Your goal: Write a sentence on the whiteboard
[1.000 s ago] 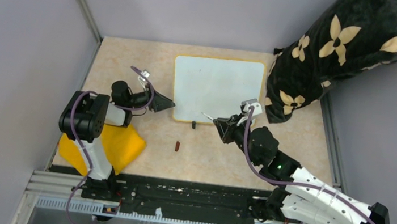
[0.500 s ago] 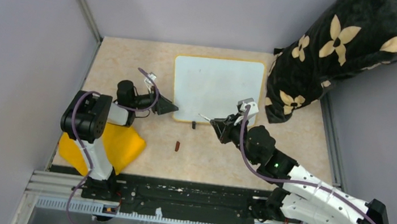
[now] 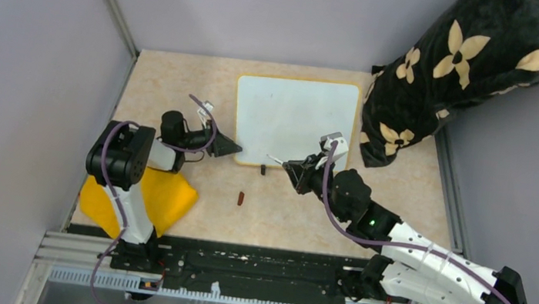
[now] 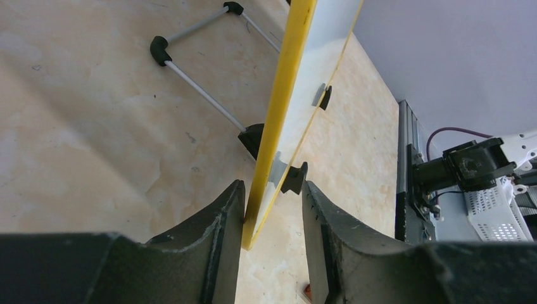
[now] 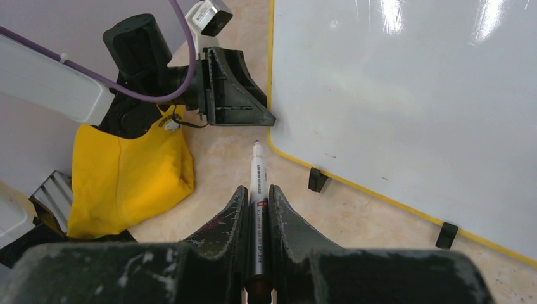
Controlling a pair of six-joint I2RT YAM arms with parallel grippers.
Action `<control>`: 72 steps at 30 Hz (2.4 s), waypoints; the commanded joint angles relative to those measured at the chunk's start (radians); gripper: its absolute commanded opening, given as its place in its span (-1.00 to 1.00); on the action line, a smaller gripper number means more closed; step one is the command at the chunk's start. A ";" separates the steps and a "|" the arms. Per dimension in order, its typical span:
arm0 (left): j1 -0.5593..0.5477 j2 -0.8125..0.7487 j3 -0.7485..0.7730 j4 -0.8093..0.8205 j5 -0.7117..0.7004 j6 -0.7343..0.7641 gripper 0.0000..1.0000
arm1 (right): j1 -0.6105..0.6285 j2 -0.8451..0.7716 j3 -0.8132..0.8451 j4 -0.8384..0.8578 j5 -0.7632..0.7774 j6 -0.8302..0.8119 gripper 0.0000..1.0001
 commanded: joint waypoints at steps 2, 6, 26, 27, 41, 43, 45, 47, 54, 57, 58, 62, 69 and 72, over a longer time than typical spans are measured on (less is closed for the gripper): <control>-0.009 0.019 0.010 0.018 0.006 0.025 -0.17 | 0.014 -0.002 0.021 0.057 -0.011 0.013 -1.00; -0.012 0.018 0.008 0.018 0.004 0.028 -0.28 | 0.015 -0.007 0.017 0.057 -0.009 0.015 -1.00; -0.018 0.012 -0.001 0.108 0.013 -0.041 -0.03 | 0.016 -0.013 0.009 0.055 -0.006 0.020 -1.00; -0.018 0.009 -0.001 0.119 0.012 -0.051 -0.03 | 0.015 -0.011 0.008 0.056 -0.006 0.019 -1.00; -0.019 0.039 -0.001 0.164 0.007 -0.103 -0.36 | 0.015 0.000 0.008 0.065 -0.011 0.026 -1.00; -0.019 0.047 -0.002 0.159 0.008 -0.098 -0.39 | 0.015 0.004 0.007 0.066 -0.009 0.025 -1.00; -0.019 0.057 -0.003 0.151 0.009 -0.090 -0.42 | 0.015 0.008 0.006 0.066 -0.008 0.023 -1.00; -0.019 0.066 -0.002 0.149 0.011 -0.089 -0.46 | 0.016 0.011 0.004 0.067 -0.005 0.022 -1.00; -0.019 0.071 -0.008 0.141 0.007 -0.072 -0.56 | 0.021 0.021 0.007 0.070 0.022 0.005 -1.00; -0.018 0.067 -0.008 0.142 0.006 -0.068 -0.58 | 0.026 0.033 0.016 0.070 0.045 -0.008 -1.00; -0.019 0.065 -0.010 0.142 0.005 -0.066 -0.59 | 0.027 0.039 0.019 0.072 0.054 -0.011 -1.00; -0.019 0.060 -0.011 0.137 0.005 -0.059 -0.61 | 0.028 0.068 0.036 0.093 0.144 -0.017 -1.00; -0.018 0.057 -0.011 0.132 0.004 -0.052 -0.65 | 0.028 0.205 0.111 0.254 0.341 -0.124 -1.00; -0.019 0.055 -0.011 0.130 0.002 -0.050 -0.66 | 0.029 0.292 0.188 0.296 0.366 -0.177 -1.00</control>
